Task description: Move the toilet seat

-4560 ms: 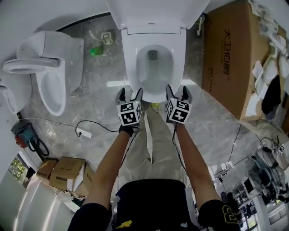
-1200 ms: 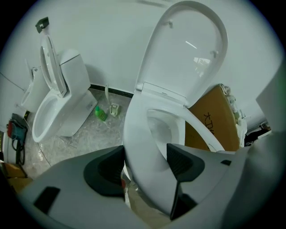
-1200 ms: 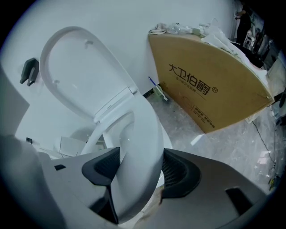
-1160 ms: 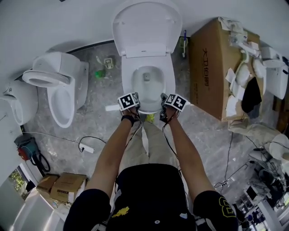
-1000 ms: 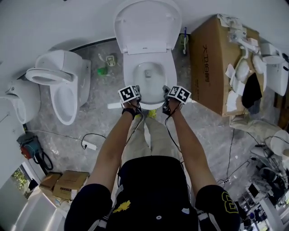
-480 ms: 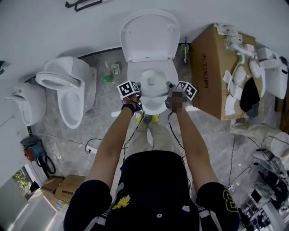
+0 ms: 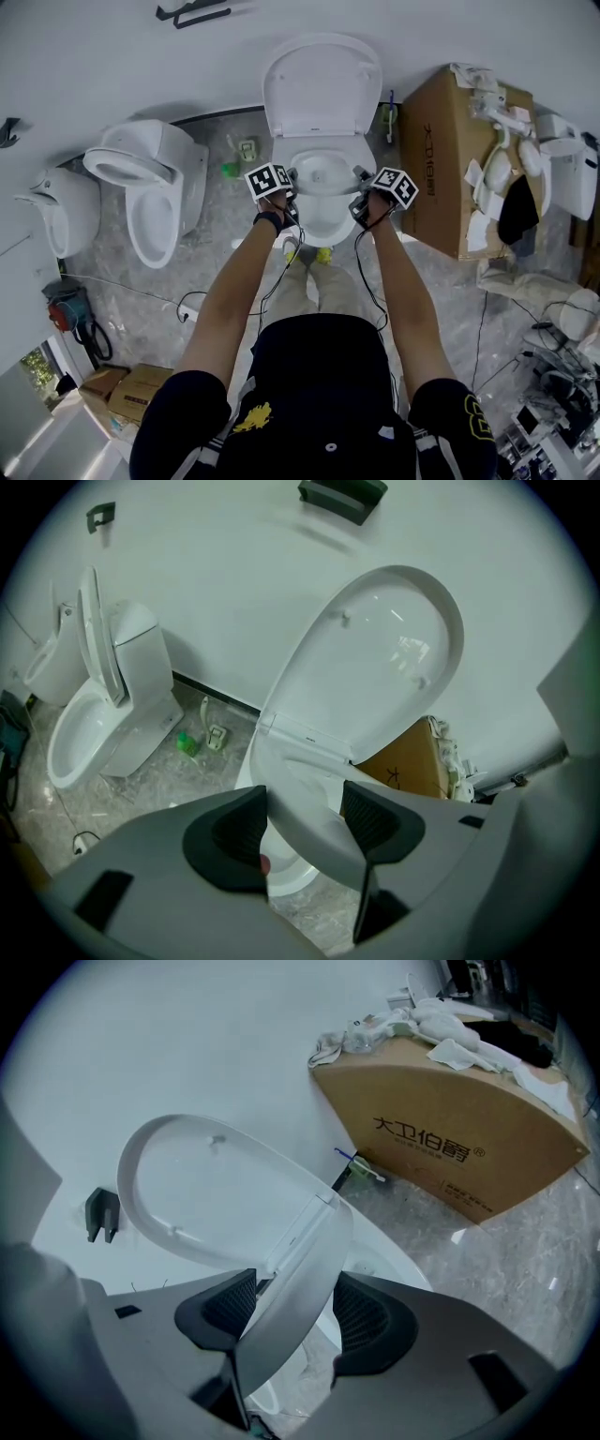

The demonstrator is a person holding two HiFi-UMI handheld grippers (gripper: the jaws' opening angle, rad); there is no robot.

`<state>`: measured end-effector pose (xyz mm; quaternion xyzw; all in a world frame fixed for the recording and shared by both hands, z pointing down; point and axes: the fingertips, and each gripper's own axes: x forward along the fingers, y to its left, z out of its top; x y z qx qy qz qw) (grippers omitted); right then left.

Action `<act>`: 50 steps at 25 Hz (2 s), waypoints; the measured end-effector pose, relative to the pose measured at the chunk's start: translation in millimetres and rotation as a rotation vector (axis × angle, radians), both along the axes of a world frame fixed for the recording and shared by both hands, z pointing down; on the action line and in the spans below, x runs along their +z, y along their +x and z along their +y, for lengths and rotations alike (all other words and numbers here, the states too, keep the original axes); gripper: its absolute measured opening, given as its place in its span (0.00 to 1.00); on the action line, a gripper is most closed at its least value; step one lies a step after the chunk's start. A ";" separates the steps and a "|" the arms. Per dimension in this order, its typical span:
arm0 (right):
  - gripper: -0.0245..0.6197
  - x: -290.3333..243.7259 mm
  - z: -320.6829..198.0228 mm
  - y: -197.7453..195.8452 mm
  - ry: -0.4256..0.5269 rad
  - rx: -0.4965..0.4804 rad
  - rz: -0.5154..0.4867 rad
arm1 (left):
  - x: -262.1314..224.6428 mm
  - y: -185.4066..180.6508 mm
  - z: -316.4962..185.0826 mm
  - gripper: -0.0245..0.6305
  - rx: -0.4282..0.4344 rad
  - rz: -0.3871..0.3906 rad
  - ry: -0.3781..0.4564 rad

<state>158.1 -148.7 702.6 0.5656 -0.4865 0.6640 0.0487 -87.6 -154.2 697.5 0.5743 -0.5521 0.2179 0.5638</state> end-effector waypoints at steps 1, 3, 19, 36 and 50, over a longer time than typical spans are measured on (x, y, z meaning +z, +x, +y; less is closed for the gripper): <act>0.47 -2.1 -2.0 -0.4 0.000 0.003 -0.009 | -3.5 -0.1 -2.9 0.44 0.014 -0.010 0.009; 0.47 -7.5 -5.3 -1.4 -0.002 0.012 -0.027 | -11.6 0.4 -9.4 0.40 0.052 -0.041 0.033; 0.47 -47.4 -70.2 -3.7 0.144 0.153 -0.186 | -45.1 -5.4 -70.8 0.39 -0.042 0.069 0.138; 0.45 -66.5 -130.3 -7.4 0.235 0.218 -0.295 | -69.9 -3.7 -132.9 0.27 -0.017 0.042 0.274; 0.49 -74.0 -182.6 -8.8 0.287 0.238 -0.330 | -94.2 -22.8 -157.6 0.28 -0.117 0.047 0.381</act>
